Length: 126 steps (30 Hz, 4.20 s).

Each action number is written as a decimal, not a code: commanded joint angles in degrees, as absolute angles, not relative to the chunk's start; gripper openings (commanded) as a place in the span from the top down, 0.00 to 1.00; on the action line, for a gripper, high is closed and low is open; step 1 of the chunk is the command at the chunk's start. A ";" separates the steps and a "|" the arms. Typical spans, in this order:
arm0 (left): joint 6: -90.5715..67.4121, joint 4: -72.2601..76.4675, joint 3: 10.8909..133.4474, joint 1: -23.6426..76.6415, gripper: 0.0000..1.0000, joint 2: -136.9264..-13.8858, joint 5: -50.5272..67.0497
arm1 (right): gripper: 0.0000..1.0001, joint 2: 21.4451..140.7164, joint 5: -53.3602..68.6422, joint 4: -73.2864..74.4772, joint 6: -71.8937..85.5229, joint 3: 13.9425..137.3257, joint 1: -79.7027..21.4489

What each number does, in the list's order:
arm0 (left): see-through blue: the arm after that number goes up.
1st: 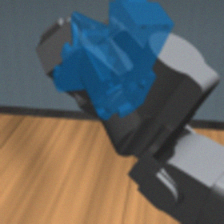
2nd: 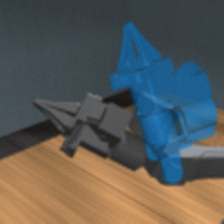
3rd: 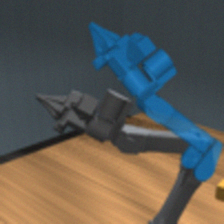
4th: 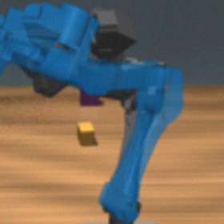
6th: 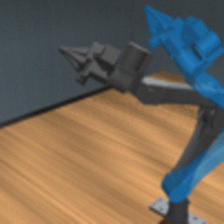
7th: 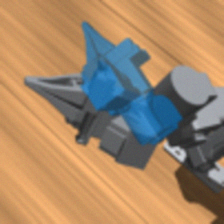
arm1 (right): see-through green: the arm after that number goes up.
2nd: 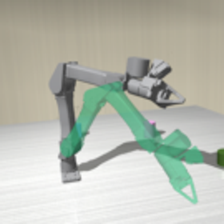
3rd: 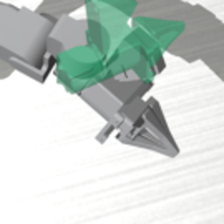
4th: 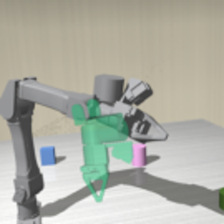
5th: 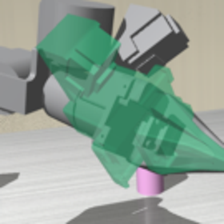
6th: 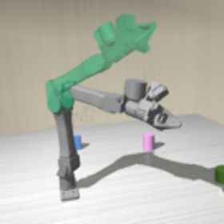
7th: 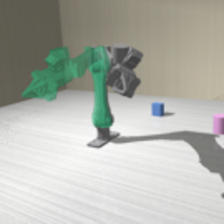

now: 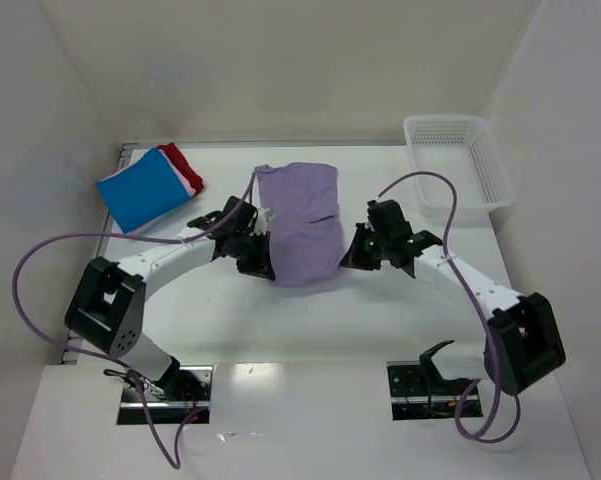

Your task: Fold and stack the t-shirts

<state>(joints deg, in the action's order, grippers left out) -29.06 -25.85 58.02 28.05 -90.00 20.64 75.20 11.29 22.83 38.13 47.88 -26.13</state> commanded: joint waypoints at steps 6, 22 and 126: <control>-30.76 -34.89 65.64 27.95 1.00 -82.88 16.62 | 1.00 65.30 9.49 31.29 40.96 54.13 -26.63; -23.91 -33.22 88.23 18.38 1.00 -96.92 14.50 | 1.00 85.68 5.19 19.43 32.70 75.83 -20.57; -18.55 -38.75 161.72 8.09 0.49 -158.56 9.84 | 0.99 135.19 3.25 19.86 24.09 114.43 -13.63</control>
